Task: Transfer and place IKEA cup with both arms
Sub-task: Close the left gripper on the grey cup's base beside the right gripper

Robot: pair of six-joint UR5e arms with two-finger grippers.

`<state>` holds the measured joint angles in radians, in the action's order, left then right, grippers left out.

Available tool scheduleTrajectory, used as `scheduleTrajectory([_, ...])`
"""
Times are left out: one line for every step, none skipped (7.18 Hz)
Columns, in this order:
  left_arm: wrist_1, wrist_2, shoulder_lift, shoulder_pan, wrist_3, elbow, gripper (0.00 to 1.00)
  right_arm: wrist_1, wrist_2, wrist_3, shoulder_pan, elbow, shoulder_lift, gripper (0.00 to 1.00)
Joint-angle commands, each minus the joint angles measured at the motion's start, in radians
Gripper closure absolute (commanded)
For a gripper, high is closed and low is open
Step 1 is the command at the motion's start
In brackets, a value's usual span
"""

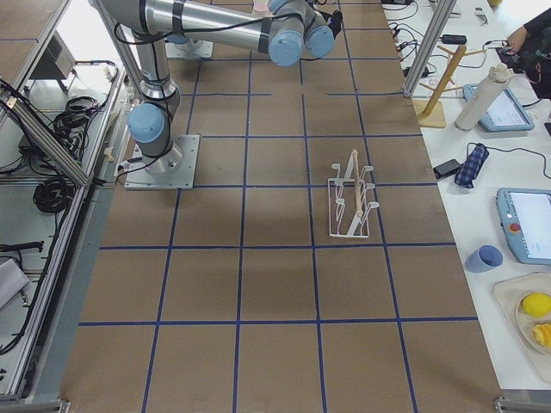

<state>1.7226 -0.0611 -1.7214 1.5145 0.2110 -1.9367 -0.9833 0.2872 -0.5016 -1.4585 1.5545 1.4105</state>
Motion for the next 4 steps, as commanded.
scheduleTrajectory([-0.002,0.0,0.009,0.001,0.007,-0.008,0.0,-0.006,0.0,0.002,0.001,-0.001,-0.002,0.62])
scheduleTrajectory([-0.005,-0.002,0.006,0.003,0.031,-0.005,0.2,-0.005,-0.002,0.0,0.001,0.001,-0.002,0.62])
scheduleTrajectory([-0.005,-0.025,0.005,0.003,0.034,-0.007,0.38,-0.003,-0.002,0.0,0.003,0.001,-0.002,0.62])
scheduleTrajectory([-0.006,-0.035,0.008,0.003,0.034,-0.005,0.72,-0.003,-0.002,0.0,0.003,0.001,-0.002,0.62])
